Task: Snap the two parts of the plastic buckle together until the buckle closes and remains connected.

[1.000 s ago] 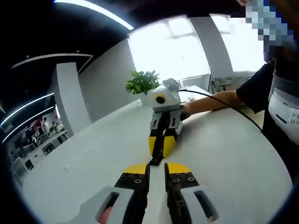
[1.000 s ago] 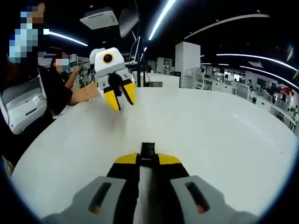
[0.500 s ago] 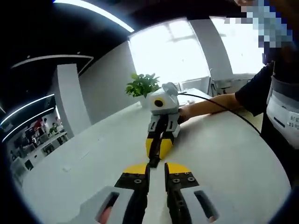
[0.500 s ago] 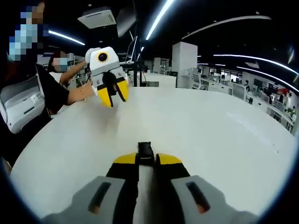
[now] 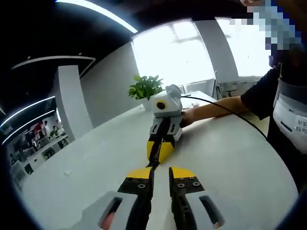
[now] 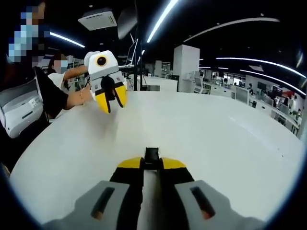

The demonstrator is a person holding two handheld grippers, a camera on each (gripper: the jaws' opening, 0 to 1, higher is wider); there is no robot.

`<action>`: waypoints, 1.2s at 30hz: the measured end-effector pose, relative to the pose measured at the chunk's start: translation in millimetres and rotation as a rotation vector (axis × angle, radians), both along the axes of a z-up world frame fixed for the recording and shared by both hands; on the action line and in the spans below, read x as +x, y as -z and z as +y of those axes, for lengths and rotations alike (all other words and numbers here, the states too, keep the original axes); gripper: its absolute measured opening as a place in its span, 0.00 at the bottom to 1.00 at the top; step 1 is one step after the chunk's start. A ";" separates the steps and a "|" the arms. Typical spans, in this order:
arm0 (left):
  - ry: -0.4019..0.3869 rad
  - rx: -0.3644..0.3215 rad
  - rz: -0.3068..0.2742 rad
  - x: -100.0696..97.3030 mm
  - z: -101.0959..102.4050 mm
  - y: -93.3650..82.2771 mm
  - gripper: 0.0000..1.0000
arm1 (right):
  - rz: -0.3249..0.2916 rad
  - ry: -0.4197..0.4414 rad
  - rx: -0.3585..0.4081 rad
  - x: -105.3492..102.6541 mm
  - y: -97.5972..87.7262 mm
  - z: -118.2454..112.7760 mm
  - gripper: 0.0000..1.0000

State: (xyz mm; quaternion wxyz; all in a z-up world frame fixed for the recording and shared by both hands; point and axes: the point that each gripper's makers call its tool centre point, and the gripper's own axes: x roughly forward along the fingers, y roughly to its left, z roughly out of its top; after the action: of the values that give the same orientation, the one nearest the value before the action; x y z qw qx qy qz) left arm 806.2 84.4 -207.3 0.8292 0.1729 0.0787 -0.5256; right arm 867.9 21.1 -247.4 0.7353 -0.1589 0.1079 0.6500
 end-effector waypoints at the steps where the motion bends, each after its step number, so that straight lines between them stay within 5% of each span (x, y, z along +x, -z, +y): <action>1: 0.000 0.001 0.000 -0.4 -0.5 0.4 0.12 | -0.002 0.002 0.000 0.6 0.1 -0.2 0.12; 36: -0.052 0.013 -0.003 9.3 7.9 1.0 0.12 | -0.029 0.077 0.002 16.4 -2.7 -9.9 0.13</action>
State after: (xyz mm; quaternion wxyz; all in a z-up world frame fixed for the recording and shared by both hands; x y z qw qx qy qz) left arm 815.5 92.3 -208.4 0.8416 0.1769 0.0851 -0.5031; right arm 884.3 11.1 -244.7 0.7613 -0.1633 0.1026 0.6190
